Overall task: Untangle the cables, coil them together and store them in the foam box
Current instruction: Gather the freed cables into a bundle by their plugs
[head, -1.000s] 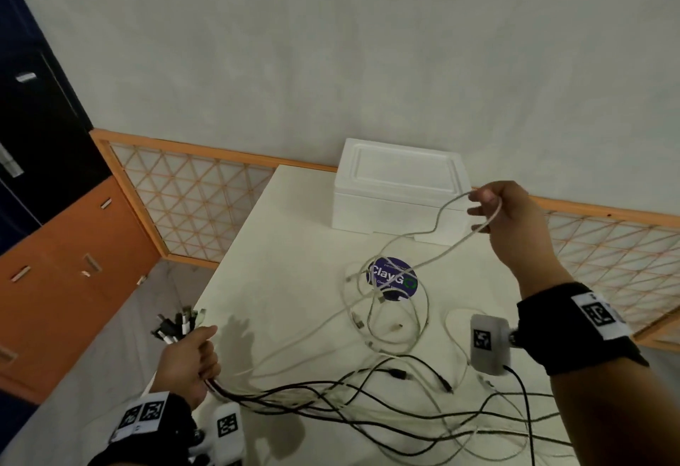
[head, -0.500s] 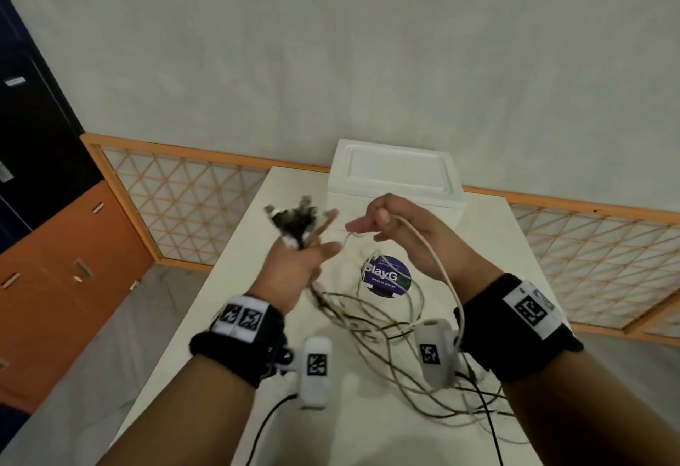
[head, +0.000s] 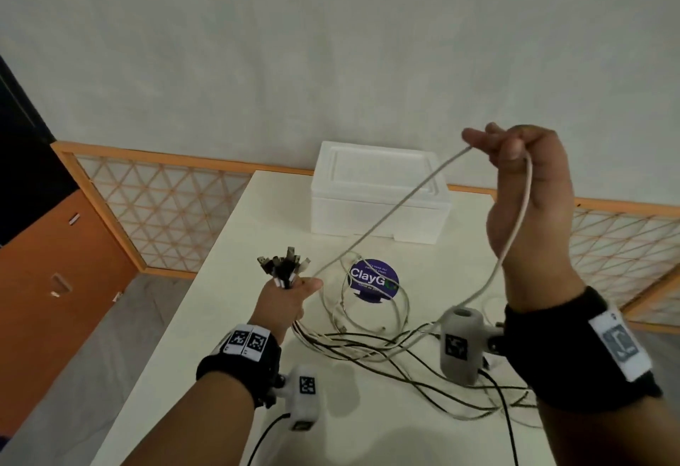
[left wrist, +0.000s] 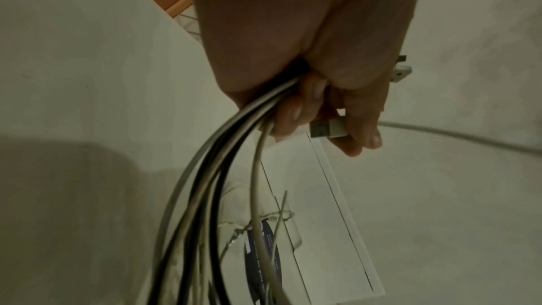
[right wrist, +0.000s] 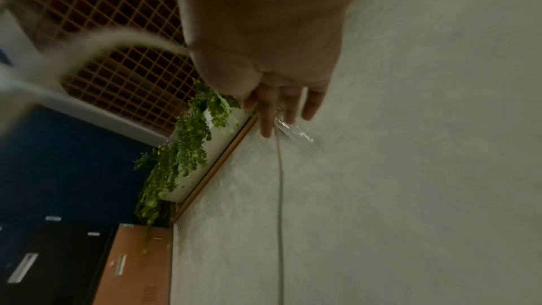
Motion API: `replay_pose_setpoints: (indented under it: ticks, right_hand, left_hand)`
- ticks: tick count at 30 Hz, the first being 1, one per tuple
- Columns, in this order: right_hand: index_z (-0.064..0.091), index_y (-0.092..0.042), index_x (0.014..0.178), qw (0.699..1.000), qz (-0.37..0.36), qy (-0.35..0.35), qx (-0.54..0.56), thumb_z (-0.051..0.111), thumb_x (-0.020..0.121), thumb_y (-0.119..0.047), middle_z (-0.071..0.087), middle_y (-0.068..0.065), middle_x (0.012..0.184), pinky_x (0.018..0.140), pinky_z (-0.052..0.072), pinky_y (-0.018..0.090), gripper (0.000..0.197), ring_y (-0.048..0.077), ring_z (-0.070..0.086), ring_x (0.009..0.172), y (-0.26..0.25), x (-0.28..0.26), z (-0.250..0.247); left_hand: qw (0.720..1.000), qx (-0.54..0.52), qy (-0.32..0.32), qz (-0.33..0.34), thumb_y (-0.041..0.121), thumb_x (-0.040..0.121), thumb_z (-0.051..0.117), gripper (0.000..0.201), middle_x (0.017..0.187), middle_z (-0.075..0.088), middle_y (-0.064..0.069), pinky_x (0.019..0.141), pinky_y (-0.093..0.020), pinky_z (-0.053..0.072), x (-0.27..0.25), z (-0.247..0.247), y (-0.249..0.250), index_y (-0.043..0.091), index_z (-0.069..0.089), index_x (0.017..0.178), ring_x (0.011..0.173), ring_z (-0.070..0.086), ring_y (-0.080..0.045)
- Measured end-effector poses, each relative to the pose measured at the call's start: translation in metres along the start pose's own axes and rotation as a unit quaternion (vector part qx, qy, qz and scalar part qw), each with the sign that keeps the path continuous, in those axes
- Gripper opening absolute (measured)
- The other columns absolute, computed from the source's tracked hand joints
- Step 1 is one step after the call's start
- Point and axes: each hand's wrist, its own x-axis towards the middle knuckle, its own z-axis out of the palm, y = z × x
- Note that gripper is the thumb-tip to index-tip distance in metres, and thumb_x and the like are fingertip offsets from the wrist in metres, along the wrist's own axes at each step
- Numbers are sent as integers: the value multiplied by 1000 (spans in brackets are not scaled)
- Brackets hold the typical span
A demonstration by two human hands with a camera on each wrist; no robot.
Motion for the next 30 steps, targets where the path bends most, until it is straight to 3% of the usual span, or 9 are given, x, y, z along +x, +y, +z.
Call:
replay_pose_setpoints:
  ticks: [2, 5, 8, 10, 12, 16, 21, 25, 30]
  right_hand:
    - [49, -45, 96, 998, 53, 2, -40, 35, 99, -31, 64, 4, 108, 89, 48, 37, 21, 12, 60, 105, 5, -2, -10]
    - [50, -26, 106, 983, 117, -10, -140, 39, 98, -17, 60, -6, 119, 84, 46, 28, 16, -1, 56, 101, 15, -10, -32]
    - [48, -18, 112, 956, 121, -14, -265, 47, 96, -24, 54, 7, 134, 88, 44, 38, 17, 27, 53, 118, 18, -16, -53]
    - [50, -16, 109, 933, 133, -22, -333, 50, 94, -27, 61, 16, 120, 79, 45, 42, 19, 39, 56, 105, 23, -21, -60]
    - [51, -18, 106, 888, 218, -88, -394, 48, 93, -30, 66, 15, 99, 72, 44, 38, 18, 38, 60, 90, 34, -28, -63]
    - [44, -21, 126, 731, 338, -314, -503, 46, 84, -15, 64, 13, 112, 80, 48, 39, 42, 34, 61, 99, 57, -57, -52]
    - [55, -26, 126, 809, 270, -465, -239, 52, 90, -20, 57, -3, 128, 97, 42, 30, 36, 20, 55, 114, 31, -115, 39]
    - [63, -14, 97, 801, 198, -550, -129, 51, 94, -28, 61, 3, 87, 76, 41, 31, 18, 22, 56, 86, 17, -155, 91]
    - [54, -16, 94, 810, 125, -550, -156, 43, 98, -36, 63, 7, 92, 75, 42, 38, 23, 24, 56, 88, 23, -161, 78]
  left_hand:
    - [1000, -5, -1, -5, 17, 83, 74, 14, 62, 63, 5, 48, -27, 28, 1, -6, -4, 10, 67, 92, 51, 27, -14]
    - [998, -61, 26, -17, 22, 89, 67, 12, 84, 73, -8, 47, -25, 32, 1, -14, -10, 14, 63, 97, 41, 30, -10]
    - [987, -149, 35, -54, 24, 92, 62, 9, 70, 59, -5, 44, -24, 34, 0, -24, -16, 16, 60, 87, 41, 32, -10]
    - [976, -204, 19, -68, 28, 94, 58, 17, 63, 53, -3, 43, -24, 37, -3, -30, -16, 17, 56, 81, 42, 34, -11]
    - [965, -251, 14, -77, 32, 95, 54, 26, 60, 55, -3, 47, -25, 46, -10, -32, -14, 15, 53, 75, 44, 42, -12]
    - [956, -288, -9, -58, 35, 97, 47, 40, 49, 47, -1, 72, -35, 52, -31, -27, -2, 15, 47, 63, 46, 51, -14]
    - [958, -261, -118, 6, 41, 86, 51, 47, 41, 25, 5, 48, -25, 38, -62, -7, 19, 20, 37, 46, 37, 26, -9]
    - [955, -256, -145, 37, 36, 84, 54, 45, 41, 21, 5, 41, -23, 33, -77, -1, 30, 19, 35, 48, 35, 22, -9]
    - [955, -276, -111, 21, 35, 85, 54, 45, 40, 20, 7, 37, -20, 24, -77, -26, 24, 22, 36, 46, 33, 19, -7]
